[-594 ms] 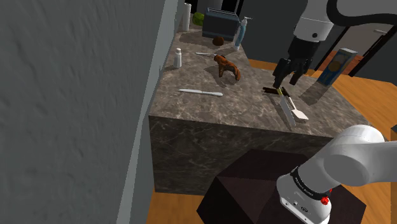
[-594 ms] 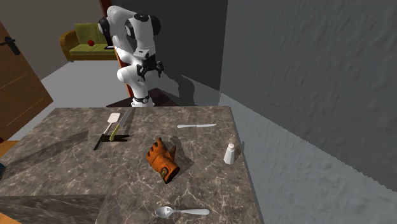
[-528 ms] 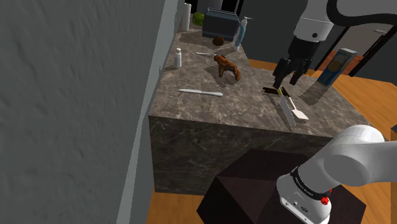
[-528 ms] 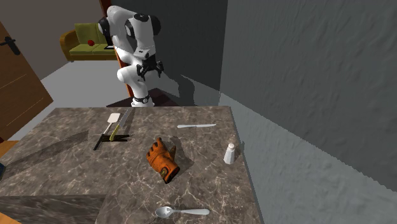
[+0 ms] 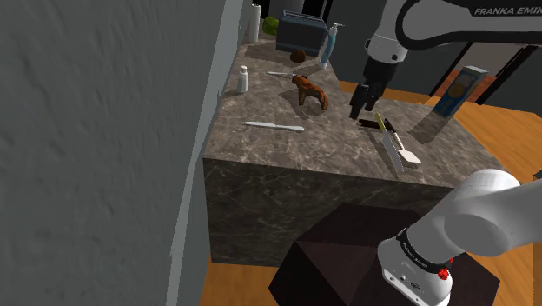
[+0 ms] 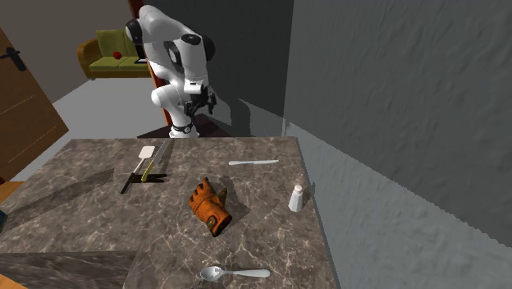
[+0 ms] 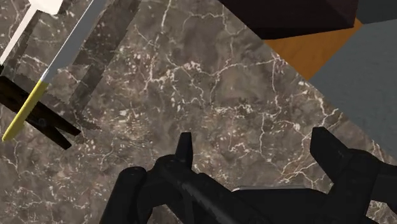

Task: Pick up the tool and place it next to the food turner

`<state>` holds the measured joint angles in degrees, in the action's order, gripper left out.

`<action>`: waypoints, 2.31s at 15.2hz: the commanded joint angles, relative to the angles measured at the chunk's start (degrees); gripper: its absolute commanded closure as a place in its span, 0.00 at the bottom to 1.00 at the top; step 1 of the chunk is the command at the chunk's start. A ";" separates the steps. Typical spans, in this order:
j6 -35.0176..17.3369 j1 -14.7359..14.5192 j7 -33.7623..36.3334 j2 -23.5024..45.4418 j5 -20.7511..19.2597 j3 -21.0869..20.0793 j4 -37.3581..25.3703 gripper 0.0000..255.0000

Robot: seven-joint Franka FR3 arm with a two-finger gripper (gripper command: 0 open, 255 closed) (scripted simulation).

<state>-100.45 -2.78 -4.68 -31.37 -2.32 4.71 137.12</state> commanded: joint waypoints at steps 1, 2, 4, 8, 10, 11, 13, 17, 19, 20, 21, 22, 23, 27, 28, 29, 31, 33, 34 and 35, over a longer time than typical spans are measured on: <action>-3.71 -1.30 -3.80 4.21 -0.25 0.47 -1.13 0.00; -5.29 -1.82 -5.77 6.26 -0.38 0.80 -1.86 0.00; -8.28 -2.84 -9.67 10.36 -0.49 1.32 -3.53 0.00; -13.54 -4.76 -17.31 18.51 -0.22 1.88 -7.54 0.00; -15.80 -5.59 -21.05 22.51 0.12 1.86 -9.83 0.00; -16.85 -5.97 -22.89 24.48 0.31 1.77 -11.04 0.00; -18.76 -6.68 -26.50 28.36 0.71 1.47 -13.57 0.00; -21.94 -7.85 -33.36 35.81 1.45 0.35 -18.98 0.00; -23.25 -8.33 -36.59 39.37 1.69 -0.45 -21.83 0.00; -23.83 -8.57 -38.14 41.12 1.77 -0.89 -23.28 0.00; -24.12 -8.67 -38.94 42.02 1.79 -1.14 -24.04 0.00; -24.82 -8.65 -38.96 42.38 1.81 -1.15 -23.71 0.00; -25.51 -8.63 -38.97 42.75 1.83 -1.16 -23.39 0.00; -28.24 -8.57 -39.04 44.33 1.93 -1.18 -22.24 0.00; -28.92 -8.55 -39.06 44.75 1.96 -1.18 -21.98 0.00; -29.31 -8.54 -39.07 44.98 1.97 -1.18 -21.82 0.00; -29.30 -8.54 -39.07 44.99 1.97 -1.18 -21.84 0.00; -29.30 -8.54 -39.07 45.00 1.97 -1.18 -21.84 0.00; -29.30 -8.54 -39.07 45.00 1.97 -1.18 -21.84 0.00; -29.30 -8.54 -39.07 45.00 1.97 -1.18 -21.84 0.00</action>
<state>-129.75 -11.33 -43.74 13.62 -0.35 3.52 115.28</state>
